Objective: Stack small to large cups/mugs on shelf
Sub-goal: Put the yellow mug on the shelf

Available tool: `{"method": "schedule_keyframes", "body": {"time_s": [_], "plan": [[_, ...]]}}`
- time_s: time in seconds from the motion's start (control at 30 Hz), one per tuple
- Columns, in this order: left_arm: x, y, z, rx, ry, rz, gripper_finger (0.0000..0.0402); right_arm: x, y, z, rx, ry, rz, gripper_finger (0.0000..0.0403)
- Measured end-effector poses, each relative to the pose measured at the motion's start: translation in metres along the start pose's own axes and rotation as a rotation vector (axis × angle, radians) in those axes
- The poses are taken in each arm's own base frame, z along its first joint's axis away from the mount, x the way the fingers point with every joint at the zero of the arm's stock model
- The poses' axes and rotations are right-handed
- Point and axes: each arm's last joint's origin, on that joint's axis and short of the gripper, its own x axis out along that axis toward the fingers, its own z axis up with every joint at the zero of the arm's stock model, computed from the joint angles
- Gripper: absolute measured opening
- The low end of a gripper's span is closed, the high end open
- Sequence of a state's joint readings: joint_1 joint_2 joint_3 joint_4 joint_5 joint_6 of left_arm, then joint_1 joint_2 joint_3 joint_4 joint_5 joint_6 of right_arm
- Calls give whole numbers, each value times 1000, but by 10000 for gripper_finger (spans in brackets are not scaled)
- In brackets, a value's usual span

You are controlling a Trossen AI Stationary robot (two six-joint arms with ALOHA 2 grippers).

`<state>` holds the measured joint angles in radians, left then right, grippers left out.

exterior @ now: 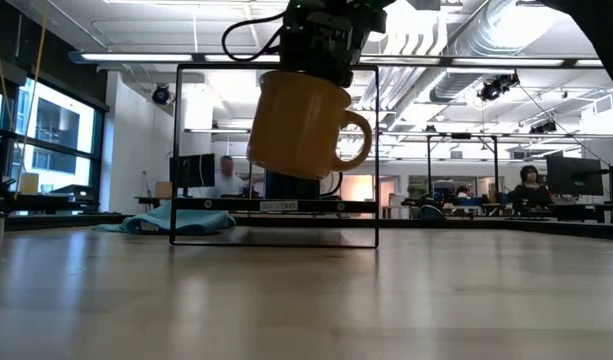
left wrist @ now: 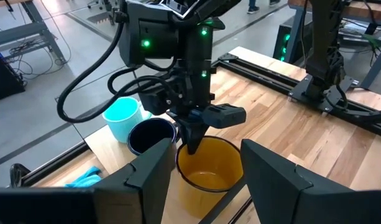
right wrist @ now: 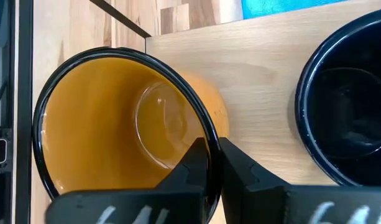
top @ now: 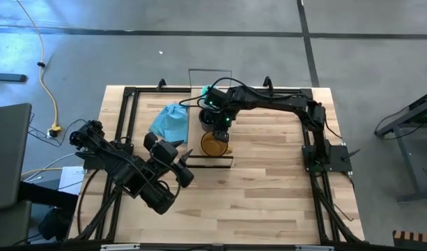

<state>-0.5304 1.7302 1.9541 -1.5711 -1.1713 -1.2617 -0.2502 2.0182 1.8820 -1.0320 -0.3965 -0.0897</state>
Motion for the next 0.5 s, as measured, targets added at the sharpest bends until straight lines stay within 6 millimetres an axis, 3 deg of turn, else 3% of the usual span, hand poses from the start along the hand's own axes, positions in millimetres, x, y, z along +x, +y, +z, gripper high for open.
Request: {"method": "schedule_keyframes", "body": {"time_s": [0.5], "plan": [[0,0,0,0,0,0,182,0,-1,1,13,-4,-35,0]]}}
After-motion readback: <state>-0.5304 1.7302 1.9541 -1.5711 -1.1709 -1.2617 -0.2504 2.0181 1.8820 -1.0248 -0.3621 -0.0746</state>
